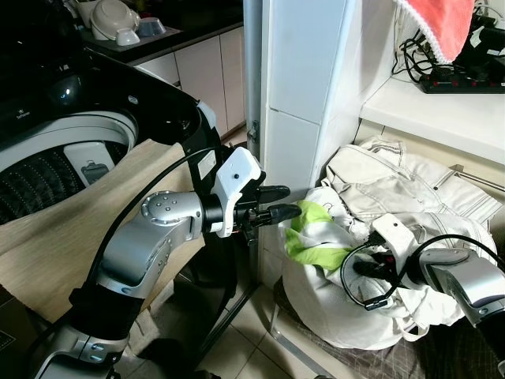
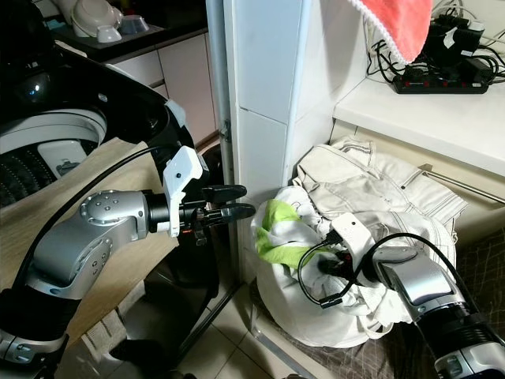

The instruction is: Clothes washing

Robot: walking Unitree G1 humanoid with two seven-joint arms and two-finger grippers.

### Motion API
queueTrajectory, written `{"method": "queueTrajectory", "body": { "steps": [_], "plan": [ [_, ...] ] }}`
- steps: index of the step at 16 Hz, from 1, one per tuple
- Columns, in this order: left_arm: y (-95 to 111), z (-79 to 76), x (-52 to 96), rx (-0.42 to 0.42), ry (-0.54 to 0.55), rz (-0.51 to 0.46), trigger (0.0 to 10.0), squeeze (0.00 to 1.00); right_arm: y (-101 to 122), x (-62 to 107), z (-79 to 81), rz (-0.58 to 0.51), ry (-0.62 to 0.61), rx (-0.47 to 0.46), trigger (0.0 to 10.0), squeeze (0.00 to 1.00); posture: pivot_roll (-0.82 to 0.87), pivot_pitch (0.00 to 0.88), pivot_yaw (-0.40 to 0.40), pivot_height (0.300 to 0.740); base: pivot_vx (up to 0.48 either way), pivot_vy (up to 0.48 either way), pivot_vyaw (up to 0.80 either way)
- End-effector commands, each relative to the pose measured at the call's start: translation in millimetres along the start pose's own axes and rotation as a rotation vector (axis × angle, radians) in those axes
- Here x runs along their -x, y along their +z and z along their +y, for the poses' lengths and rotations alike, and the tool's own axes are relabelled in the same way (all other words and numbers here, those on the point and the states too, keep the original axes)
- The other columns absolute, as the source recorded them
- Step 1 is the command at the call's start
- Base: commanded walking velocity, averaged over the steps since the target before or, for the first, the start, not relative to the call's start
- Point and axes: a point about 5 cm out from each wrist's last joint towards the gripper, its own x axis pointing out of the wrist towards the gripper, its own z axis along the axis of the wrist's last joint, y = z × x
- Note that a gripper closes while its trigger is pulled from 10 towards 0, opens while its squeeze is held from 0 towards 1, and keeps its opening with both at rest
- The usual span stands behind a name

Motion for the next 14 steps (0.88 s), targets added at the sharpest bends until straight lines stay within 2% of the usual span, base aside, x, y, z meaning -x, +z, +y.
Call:
{"method": "queueTrajectory", "body": {
  "steps": [1,9,13,14],
  "plan": [
    [0.6,-2.0,1.8,-0.009,0.0,0.008,10.0,0.0,6.1,1.3,-3.4,-0.017,-0.007,-0.002,0.0,0.0,-0.08,0.0,0.067,0.74,0.0,0.0,0.0],
    [-0.2,-0.9,1.9,-0.004,0.016,0.006,10.0,0.0,8.4,3.6,-7.6,-0.049,-0.006,-0.035,0.0,0.0,-0.08,0.0,0.064,0.74,0.0,0.0,0.0],
    [1.1,2.1,1.9,-0.008,0.047,-0.004,10.0,0.0,23.6,11.2,-9.6,-0.165,0.032,-0.096,0.0,0.0,-0.08,0.0,0.057,0.74,0.0,0.0,0.0],
    [5.4,7.0,1.2,-0.017,0.092,-0.038,10.0,0.0,42.3,25.0,-12.0,-0.295,0.071,-0.127,0.0,0.0,-0.08,0.0,0.056,0.74,0.0,0.0,0.0]
  ]
}}
